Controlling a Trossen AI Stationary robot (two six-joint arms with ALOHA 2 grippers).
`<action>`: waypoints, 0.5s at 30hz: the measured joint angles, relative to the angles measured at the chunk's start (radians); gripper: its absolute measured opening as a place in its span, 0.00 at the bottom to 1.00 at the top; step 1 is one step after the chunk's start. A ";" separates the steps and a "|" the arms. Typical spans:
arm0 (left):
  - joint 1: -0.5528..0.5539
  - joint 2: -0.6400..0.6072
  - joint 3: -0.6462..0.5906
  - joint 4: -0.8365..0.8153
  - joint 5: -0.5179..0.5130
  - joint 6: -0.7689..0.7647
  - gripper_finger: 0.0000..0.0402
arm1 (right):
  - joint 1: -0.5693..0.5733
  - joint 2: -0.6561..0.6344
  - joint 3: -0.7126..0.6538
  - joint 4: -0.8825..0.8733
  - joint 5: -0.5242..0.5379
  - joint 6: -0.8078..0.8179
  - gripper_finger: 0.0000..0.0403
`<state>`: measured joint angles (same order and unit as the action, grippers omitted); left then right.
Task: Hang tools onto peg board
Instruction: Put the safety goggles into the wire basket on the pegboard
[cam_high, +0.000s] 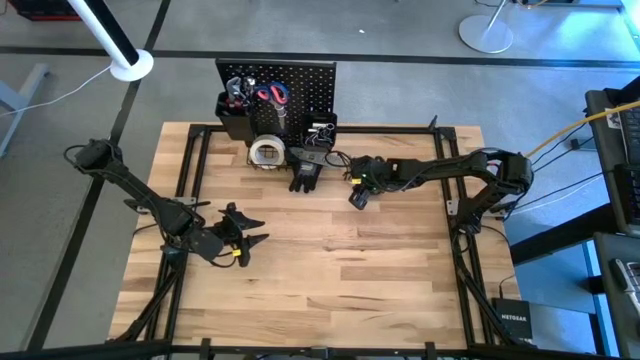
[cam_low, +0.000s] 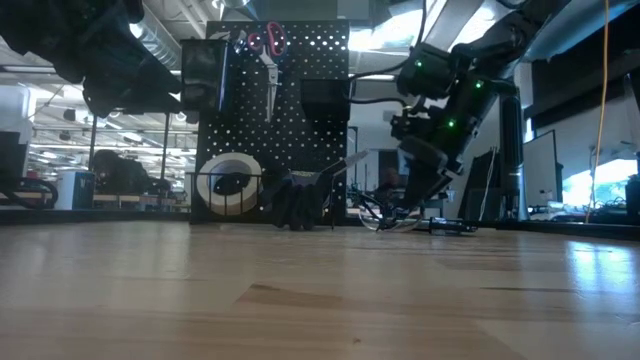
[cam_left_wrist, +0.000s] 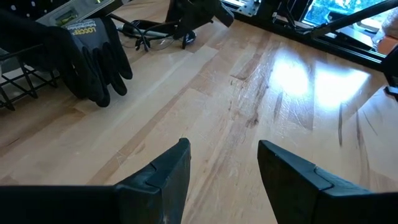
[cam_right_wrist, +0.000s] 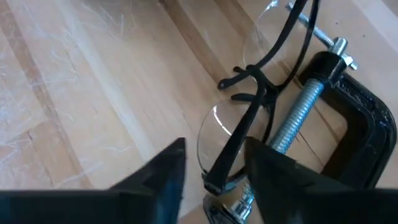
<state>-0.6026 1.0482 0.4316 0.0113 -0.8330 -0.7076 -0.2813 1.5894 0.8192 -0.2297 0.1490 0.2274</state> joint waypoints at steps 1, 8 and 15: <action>0.000 0.000 0.000 0.000 0.000 0.000 0.44 | 0.000 0.000 0.000 -0.005 0.000 0.000 0.38; 0.000 0.000 0.000 0.000 0.000 0.000 0.44 | 0.000 -0.001 0.000 -0.010 0.005 -0.030 0.07; 0.000 0.000 0.000 -0.001 0.000 0.000 0.44 | 0.036 -0.003 0.001 -0.087 0.003 -0.034 0.07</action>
<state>-0.6025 1.0481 0.4316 0.0104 -0.8330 -0.7074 -0.2456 1.5864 0.8204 -0.3169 0.1523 0.1938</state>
